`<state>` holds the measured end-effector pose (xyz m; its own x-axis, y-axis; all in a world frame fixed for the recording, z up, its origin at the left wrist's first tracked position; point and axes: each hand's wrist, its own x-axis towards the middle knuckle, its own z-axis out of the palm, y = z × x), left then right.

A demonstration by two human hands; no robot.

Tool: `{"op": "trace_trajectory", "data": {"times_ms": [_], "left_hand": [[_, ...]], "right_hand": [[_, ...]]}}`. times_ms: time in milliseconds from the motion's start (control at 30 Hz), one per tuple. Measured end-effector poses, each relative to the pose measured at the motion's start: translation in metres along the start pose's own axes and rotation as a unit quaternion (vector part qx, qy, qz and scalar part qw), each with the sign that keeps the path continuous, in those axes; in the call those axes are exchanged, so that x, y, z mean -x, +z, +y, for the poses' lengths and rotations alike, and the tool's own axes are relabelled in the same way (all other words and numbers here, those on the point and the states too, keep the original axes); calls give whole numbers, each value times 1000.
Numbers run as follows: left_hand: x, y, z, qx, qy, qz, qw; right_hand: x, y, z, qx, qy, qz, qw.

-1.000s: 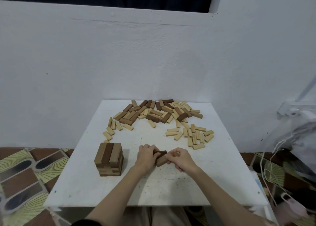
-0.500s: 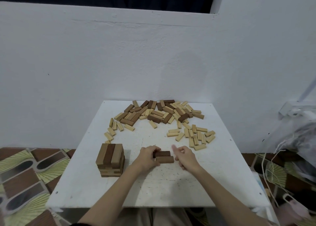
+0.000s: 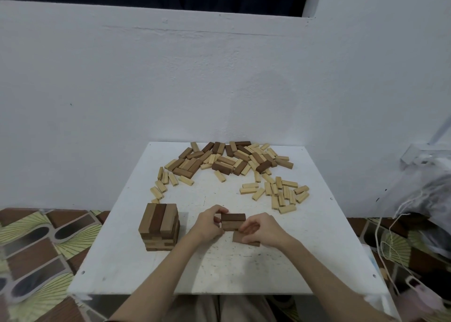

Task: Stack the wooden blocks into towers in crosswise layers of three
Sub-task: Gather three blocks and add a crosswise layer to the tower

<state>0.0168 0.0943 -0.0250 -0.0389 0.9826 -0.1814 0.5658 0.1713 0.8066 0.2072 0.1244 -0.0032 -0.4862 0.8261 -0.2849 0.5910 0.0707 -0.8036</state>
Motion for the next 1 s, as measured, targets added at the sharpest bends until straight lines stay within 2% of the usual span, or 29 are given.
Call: {"op": "trace_trajectory", "data": {"times_ms": [200,500,667,1000], "left_hand": [[1,-1,5,25,-12,-15,1000],[1,-1,10,-12,19,-113,993],[1,7,13,-40,34,-61,997],[0,9,14,-75,59,-36,995]], "right_hand": [[0,8,-8,54,-50,48,996],[-4,12,-11,110,-67,75,989],[-4,6,-5,75,-44,86,992],[-6,-5,-3,69,-34,73,994]]}}
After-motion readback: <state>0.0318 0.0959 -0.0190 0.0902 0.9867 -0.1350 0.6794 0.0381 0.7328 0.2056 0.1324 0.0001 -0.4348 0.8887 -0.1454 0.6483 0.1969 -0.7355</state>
